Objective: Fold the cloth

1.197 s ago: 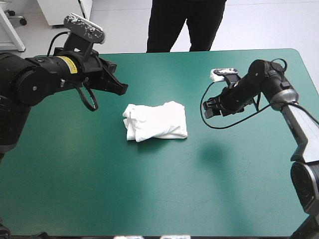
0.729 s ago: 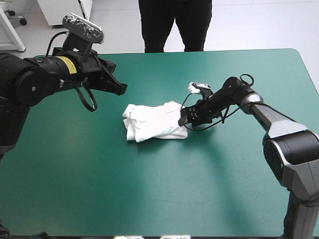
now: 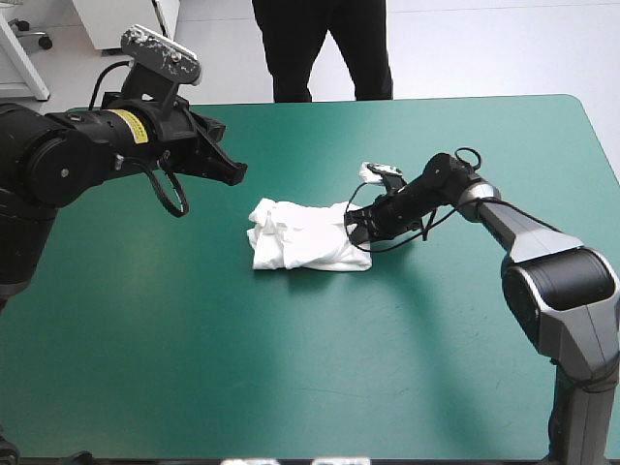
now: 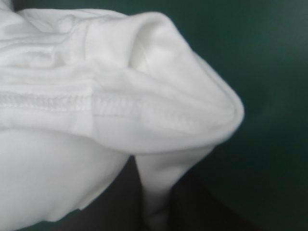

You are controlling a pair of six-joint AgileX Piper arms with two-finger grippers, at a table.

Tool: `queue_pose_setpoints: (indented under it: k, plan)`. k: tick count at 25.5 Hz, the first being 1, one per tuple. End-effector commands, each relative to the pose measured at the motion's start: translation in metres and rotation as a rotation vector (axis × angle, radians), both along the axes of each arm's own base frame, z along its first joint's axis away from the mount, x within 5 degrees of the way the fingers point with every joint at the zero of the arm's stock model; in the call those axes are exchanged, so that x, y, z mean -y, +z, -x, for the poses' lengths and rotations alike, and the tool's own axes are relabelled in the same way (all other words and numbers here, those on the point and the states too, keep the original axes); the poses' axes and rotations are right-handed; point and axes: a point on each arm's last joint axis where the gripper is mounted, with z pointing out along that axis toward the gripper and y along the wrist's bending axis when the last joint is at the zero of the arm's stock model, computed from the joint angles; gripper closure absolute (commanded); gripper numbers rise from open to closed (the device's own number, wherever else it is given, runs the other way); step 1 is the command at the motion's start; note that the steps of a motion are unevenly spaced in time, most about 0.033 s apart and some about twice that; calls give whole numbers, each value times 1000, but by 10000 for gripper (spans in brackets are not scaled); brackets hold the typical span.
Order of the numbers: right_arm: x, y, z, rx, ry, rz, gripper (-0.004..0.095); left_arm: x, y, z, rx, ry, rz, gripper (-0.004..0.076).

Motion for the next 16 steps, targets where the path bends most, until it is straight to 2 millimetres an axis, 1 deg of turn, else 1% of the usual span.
queue_pose_setpoints:
  k: [1,2,4,5,6,7,8,9,12,14,16]
  plan:
    - [64,28,4,48,-9,317,908,-10,12,16,15,6,28,733]
    - [80,31,5,39,-24,388,908,-10,12,16,15,6,28,733]
    - [109,39,11,23,-73,476,908,-10,12,17,13,2,31,733]
    - [132,42,16,4,-118,513,908,-10,12,17,13,2,31,733]
    - [158,45,26,-18,-176,535,908,-10,12,17,13,2,31,733]
    - [176,47,36,-37,-219,544,908,-10,12,17,13,2,31,733]
    - [200,49,50,-65,-280,555,908,-10,12,17,13,2,31,733]
    - [215,50,61,-82,-315,569,908,-10,12,17,13,2,31,733]
    - [250,55,92,-93,-439,580,908,-10,12,17,13,2,31,733]
    - [270,58,112,-69,-541,567,908,-10,12,17,13,-2,30,733]
    - [285,64,131,-44,-623,573,908,-10,12,17,14,-3,28,733]
